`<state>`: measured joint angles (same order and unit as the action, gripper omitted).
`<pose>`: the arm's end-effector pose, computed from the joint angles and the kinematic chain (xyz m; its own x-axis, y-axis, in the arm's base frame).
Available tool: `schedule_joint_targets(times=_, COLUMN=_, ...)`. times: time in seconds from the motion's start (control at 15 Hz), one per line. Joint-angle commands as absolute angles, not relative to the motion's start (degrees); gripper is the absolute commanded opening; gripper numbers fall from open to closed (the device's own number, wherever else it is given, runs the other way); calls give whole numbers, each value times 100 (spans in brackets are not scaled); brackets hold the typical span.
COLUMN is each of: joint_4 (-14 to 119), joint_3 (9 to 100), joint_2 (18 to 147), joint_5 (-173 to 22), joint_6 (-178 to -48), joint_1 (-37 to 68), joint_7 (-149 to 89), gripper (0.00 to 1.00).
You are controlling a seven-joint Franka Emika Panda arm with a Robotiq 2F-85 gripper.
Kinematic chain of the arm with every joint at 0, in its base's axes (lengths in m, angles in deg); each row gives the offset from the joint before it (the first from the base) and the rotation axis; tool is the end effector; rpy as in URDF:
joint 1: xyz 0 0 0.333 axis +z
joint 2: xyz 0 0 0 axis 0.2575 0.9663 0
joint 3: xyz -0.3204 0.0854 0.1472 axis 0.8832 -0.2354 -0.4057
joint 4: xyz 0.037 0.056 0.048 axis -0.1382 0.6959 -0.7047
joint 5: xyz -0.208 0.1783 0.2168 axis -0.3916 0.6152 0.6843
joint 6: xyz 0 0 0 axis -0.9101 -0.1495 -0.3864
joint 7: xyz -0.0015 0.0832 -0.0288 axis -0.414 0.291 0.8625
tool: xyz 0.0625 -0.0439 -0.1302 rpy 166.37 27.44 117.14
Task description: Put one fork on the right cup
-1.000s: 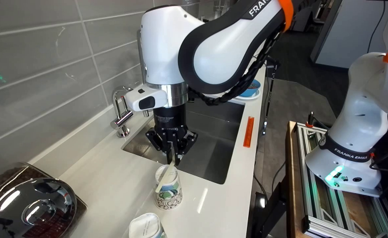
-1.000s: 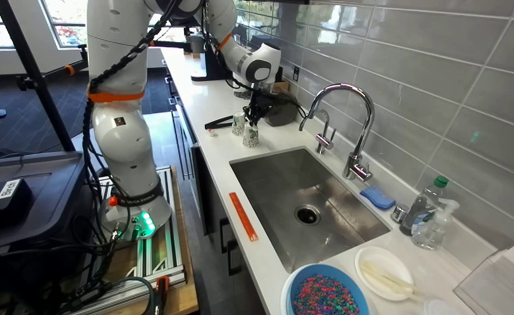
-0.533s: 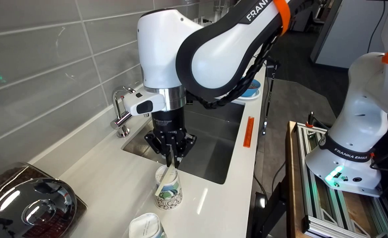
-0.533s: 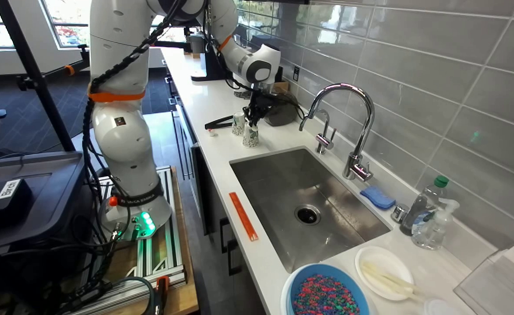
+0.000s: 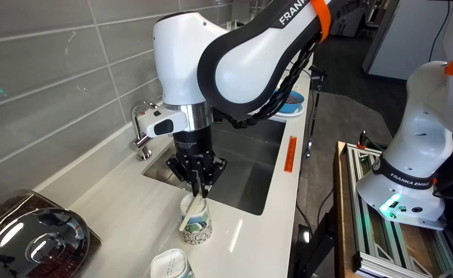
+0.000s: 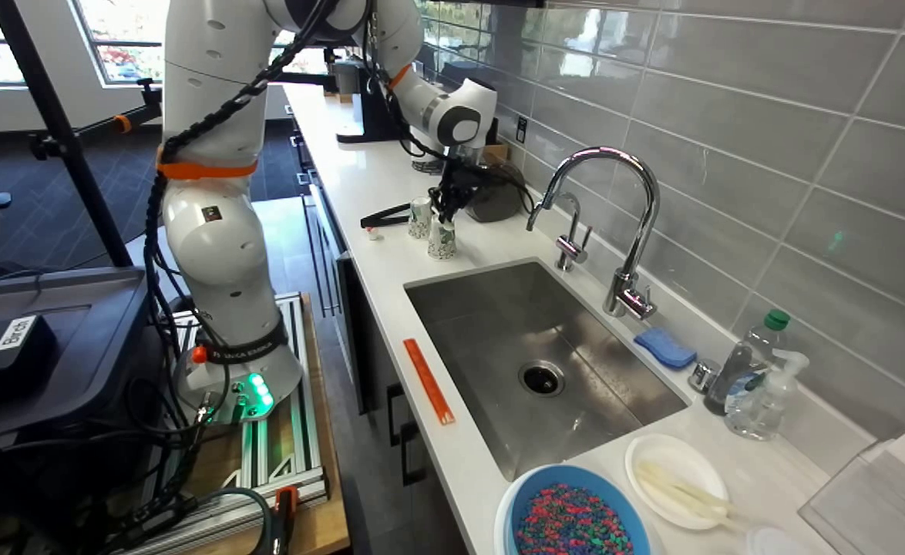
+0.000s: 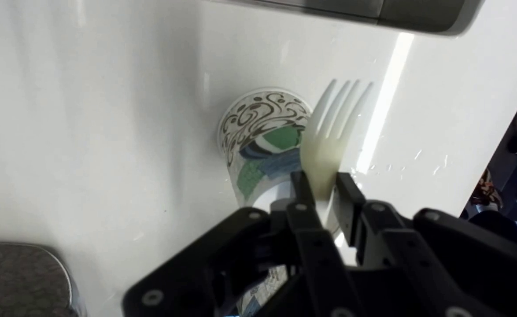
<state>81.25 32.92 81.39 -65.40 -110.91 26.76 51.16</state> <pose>0.4756 0.2701 0.3227 -0.1674 0.9746 0.1485 0.9769 0.1843 -0.1082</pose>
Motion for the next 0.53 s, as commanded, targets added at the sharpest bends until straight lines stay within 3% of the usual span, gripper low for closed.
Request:
schedule_joint_targets(times=0.0, joint_4=7907, joint_3=3293, joint_2=8306, joint_5=-6713, joint_6=-10890, joint_1=2699, joint_7=4976, gripper=5)
schedule_joint_targets(times=0.07, joint_4=7896, joint_3=3293, joint_2=8314, joint_5=-6714, joint_6=-10892, joint_1=2698, joint_7=4972, gripper=5)
schedule_joint_targets(times=0.13, joint_4=7889, joint_3=3292, joint_2=8319, joint_5=-6713, joint_6=-10892, joint_1=2697, joint_7=4973, gripper=11)
schedule_joint_targets(times=0.2, joint_4=7880, joint_3=3292, joint_2=8325, joint_5=-6713, joint_6=-10894, joint_1=2696, joint_7=4973, gripper=41)
schedule_joint_targets(times=0.33, joint_4=7861, joint_3=3292, joint_2=8339, joint_5=-6720, joint_6=-10895, joint_1=2697, joint_7=4962, gripper=44)
schedule_joint_targets(times=0.47, joint_4=7852, joint_3=3292, joint_2=8339, joint_5=-6723, joint_6=-10892, joint_1=2698, joint_7=4954, gripper=58)
